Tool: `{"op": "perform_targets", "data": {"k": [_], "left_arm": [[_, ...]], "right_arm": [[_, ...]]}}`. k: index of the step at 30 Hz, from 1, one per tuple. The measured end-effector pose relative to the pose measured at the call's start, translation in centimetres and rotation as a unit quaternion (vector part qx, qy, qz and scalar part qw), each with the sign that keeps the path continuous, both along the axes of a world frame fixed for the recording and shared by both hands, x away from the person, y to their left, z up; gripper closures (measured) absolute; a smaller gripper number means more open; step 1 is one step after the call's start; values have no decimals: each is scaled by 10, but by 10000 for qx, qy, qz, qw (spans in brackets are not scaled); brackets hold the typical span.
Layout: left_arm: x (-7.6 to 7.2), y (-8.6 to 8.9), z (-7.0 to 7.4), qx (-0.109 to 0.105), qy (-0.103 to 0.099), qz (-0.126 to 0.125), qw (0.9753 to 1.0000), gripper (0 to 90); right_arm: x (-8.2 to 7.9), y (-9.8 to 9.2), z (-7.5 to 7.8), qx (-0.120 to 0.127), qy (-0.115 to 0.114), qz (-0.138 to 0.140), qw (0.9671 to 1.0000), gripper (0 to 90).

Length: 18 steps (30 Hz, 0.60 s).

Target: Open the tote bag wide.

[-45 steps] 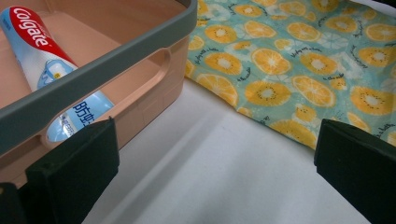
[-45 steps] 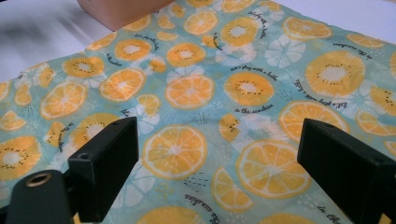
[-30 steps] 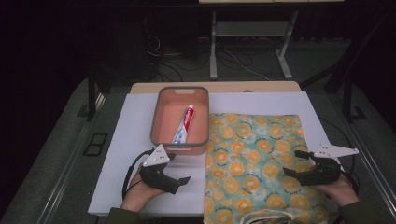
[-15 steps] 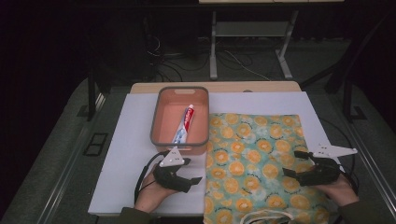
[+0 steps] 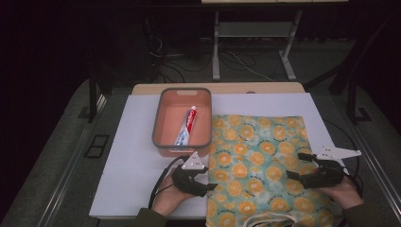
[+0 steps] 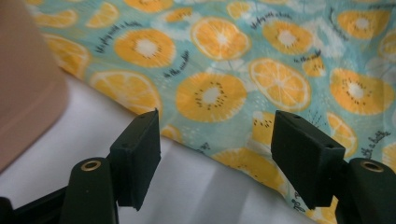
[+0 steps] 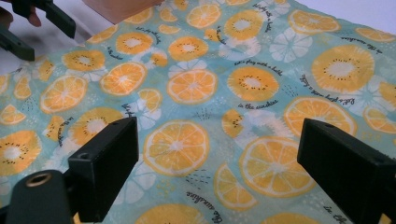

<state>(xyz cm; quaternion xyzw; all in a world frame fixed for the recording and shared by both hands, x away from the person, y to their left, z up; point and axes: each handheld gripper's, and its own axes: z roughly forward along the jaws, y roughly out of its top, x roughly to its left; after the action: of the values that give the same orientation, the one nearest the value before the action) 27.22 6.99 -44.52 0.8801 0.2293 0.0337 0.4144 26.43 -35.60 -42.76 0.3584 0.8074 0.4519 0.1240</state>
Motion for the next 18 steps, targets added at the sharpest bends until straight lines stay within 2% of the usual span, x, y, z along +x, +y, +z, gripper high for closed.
{"op": "perform_targets", "data": {"k": [5,6,7,12,18], "left_arm": [[-2,-5,-6,179,69,-136,9997,351],[-3,-6,-6,240,-36,-154,9996,366],[-3,-6,-6,240,-36,-154,9996,382],[-4,-7,-6,368,-299,-166,9987,541],[-3,-7,-6,312,-304,-331,9985,793]], "right_arm": [[0,0,0,-2,-1,6,10000,124],[0,0,0,-4,-3,9,10000,124],[0,0,0,-4,-3,9,10000,124],[0,1,0,-4,2,12,10000,124],[0,1,0,-12,8,18,10000,124]]}}
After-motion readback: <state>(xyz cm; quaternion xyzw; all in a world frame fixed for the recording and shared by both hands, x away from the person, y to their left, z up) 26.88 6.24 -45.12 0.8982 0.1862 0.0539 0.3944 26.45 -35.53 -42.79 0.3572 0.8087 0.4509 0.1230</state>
